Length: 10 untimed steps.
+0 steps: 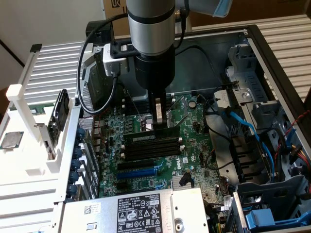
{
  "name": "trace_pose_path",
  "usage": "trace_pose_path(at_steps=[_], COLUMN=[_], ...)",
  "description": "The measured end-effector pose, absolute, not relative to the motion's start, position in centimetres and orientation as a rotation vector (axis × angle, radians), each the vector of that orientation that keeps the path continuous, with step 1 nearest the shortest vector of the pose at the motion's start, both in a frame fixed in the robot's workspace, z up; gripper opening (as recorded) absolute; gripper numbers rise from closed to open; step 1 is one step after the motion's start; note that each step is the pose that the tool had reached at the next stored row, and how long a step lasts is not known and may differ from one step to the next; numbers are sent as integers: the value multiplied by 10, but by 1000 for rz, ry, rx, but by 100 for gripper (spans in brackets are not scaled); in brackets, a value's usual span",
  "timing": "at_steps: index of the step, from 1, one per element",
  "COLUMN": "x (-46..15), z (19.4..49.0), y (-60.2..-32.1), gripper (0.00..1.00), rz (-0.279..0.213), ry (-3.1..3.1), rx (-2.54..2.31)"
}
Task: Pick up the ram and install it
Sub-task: 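Insert the ram into the slot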
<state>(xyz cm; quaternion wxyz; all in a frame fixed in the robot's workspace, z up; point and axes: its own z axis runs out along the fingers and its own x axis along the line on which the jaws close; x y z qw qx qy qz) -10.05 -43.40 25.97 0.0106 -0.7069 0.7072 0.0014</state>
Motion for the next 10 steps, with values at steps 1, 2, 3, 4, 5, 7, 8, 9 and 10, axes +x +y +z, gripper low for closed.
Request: trace_pose_path(at_steps=[1,2,3,4,5,7,8,9,10], x=[-100,-100,-100,-100,-100,-100,-100,-100,-100], z=[259,258,258,254,254,253,253,252,252], y=[-434,-434,-434,-434,-434,-434,-434,-434,-434], gripper=[12,12,12,12,12,12,12,12,12], rz=[4,3,3,2,2,1,1,1,1], ry=[2207,2207,2206,2202,2202,2202,2202,2201,2201], rx=[-2207,-2207,-2208,-2213,-2214,-2214,-2215,-2214,-2214])
